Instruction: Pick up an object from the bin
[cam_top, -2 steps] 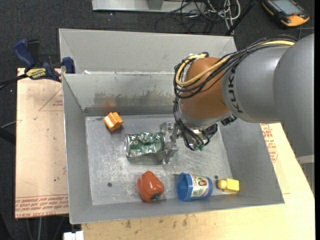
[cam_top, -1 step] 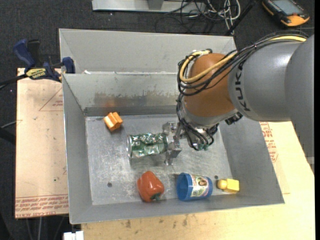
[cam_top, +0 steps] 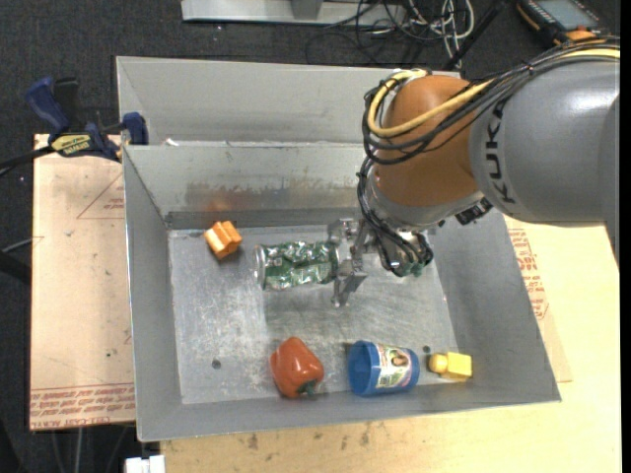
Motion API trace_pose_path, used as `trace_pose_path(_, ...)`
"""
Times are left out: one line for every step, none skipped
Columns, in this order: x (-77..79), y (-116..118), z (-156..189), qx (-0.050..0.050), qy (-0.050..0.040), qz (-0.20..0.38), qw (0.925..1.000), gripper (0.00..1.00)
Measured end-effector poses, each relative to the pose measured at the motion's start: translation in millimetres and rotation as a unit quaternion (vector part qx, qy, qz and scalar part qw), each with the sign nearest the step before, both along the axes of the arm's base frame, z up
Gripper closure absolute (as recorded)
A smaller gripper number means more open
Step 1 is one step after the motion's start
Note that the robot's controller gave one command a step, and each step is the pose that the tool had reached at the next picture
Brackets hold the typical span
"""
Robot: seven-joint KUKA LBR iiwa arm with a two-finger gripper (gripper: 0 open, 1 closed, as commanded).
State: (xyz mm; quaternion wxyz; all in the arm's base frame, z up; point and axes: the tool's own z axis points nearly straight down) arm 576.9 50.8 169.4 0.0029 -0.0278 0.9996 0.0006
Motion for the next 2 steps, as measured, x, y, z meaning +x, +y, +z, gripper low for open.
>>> trace_pose_path(-5.9, -0.6, 15.8, 0.0, 0.0019, 0.015, 0.9999, 1.0)
trace_pose_path(-4.6, -2.3, 23.0, 0.0, 0.0008, 0.017, 0.9999, 1.0)
